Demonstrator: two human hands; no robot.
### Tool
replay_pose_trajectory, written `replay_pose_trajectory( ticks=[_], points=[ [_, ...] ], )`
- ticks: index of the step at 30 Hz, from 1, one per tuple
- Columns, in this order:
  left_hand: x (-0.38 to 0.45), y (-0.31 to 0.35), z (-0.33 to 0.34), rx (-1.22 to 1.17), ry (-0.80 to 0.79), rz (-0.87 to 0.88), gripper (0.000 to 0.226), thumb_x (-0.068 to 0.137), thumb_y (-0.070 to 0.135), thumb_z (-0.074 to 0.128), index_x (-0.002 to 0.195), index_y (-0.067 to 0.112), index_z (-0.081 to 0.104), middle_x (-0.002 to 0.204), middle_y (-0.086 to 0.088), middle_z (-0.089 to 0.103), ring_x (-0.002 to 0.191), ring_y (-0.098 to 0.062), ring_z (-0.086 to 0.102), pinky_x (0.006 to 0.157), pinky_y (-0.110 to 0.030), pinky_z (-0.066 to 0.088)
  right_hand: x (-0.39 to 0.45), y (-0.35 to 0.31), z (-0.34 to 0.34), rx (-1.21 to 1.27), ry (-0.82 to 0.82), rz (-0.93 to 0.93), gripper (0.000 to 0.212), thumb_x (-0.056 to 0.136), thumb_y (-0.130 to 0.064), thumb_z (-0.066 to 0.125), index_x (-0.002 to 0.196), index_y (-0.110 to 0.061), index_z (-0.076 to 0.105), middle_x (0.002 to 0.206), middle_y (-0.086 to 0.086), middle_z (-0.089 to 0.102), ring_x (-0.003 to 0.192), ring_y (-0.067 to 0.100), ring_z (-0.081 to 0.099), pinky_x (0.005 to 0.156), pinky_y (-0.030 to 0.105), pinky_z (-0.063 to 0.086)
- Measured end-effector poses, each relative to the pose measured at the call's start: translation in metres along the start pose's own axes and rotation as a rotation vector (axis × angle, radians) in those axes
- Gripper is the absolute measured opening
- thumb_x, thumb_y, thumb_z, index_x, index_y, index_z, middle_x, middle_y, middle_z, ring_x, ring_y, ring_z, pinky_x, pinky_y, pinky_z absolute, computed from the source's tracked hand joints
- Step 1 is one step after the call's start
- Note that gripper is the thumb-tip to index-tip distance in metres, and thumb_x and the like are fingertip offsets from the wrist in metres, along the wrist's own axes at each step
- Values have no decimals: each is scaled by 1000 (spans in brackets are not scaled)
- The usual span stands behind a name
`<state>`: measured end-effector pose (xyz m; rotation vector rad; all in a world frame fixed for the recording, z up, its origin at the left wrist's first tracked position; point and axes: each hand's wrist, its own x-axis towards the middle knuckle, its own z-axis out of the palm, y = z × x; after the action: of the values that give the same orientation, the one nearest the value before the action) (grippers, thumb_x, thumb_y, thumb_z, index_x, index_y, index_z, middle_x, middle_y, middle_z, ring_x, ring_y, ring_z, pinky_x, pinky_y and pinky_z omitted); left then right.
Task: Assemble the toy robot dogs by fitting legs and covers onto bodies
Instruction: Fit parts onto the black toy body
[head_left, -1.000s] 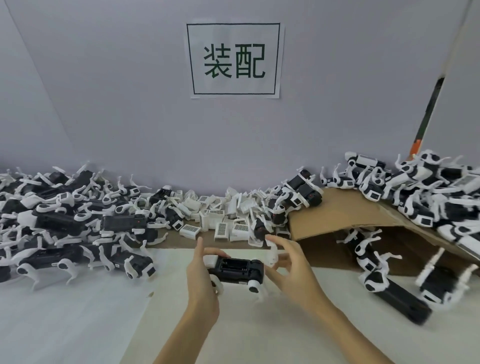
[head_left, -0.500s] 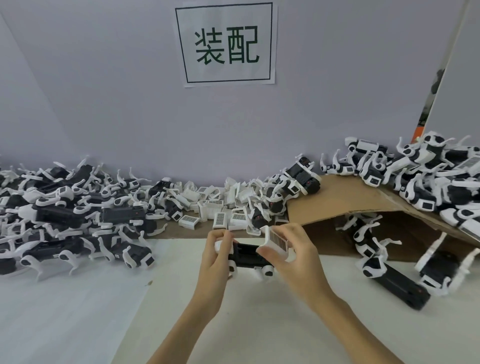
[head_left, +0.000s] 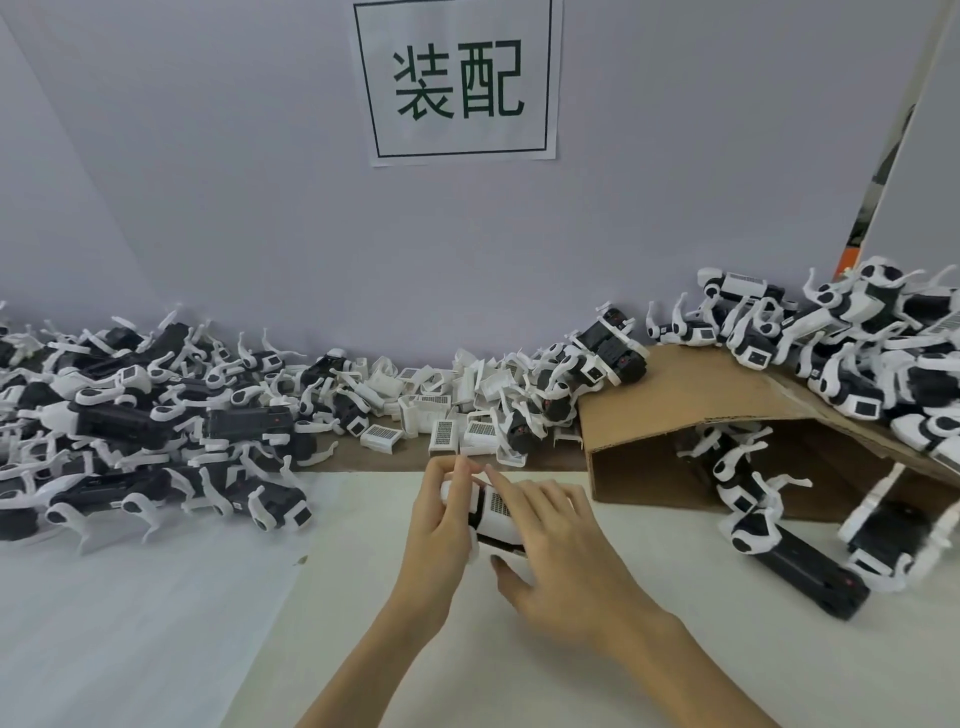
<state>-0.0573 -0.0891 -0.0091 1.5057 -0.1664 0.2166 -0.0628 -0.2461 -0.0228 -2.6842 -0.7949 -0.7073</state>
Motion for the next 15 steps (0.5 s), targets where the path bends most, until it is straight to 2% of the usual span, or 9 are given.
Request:
replay_pose_trajectory(
  ticks=[1, 4, 6, 9, 12, 13, 15],
  points=[
    [0, 1, 1, -19, 0, -10, 35, 104, 58, 46, 103, 27, 62, 78, -1, 63, 61, -9, 53, 57, -21, 40, 1, 0, -1, -29, 0, 1, 78, 96, -47, 55, 163, -23, 24, 138, -10, 51, 127, 15, 45, 113, 34, 36],
    [-3, 4, 6, -67, -35, -30, 39, 98, 64, 47, 102, 28, 61, 74, 2, 63, 61, -10, 57, 50, -17, 40, 2, -2, -3, -72, 76, 43, 73, 78, -22, 83, 145, -19, 53, 126, -3, 63, 115, 22, 60, 100, 36, 51],
    [-2, 7, 4, -30, -80, -67, 45, 93, 73, 47, 108, 33, 61, 78, 3, 66, 67, -9, 61, 55, -18, 45, 2, -2, -1, -83, 128, 70, 69, 70, -17, 89, 133, -16, 61, 117, -1, 67, 107, 23, 65, 91, 36, 57],
    [3, 11, -11, 137, -234, -48, 48, 90, 81, 56, 119, 44, 57, 91, 9, 70, 80, -5, 65, 69, -20, 54, 2, 2, 0, -73, 170, 81, 62, 71, -17, 90, 126, -13, 64, 113, 1, 70, 102, 23, 68, 88, 37, 59],
    [5, 9, -21, 366, -331, 107, 46, 87, 59, 74, 127, 44, 54, 105, 14, 71, 102, -7, 69, 85, -21, 55, 1, 8, 0, -50, 165, 85, 59, 78, -21, 88, 131, -15, 62, 120, -3, 69, 109, 19, 65, 94, 34, 55],
    [6, 7, -23, 386, -335, 142, 45, 89, 50, 78, 126, 45, 54, 108, 13, 71, 106, -11, 69, 88, -21, 55, 0, 11, -1, 18, 142, 97, 58, 85, -25, 83, 137, -19, 58, 125, -8, 65, 114, 14, 59, 98, 32, 51],
    [8, 5, -25, 399, -353, 199, 45, 91, 36, 83, 124, 46, 55, 112, 13, 71, 109, -14, 68, 89, -21, 53, -2, 15, -7, 324, -29, 177, 57, 96, -35, 71, 147, -36, 44, 130, -19, 55, 117, 3, 48, 102, 29, 49]
  ],
)
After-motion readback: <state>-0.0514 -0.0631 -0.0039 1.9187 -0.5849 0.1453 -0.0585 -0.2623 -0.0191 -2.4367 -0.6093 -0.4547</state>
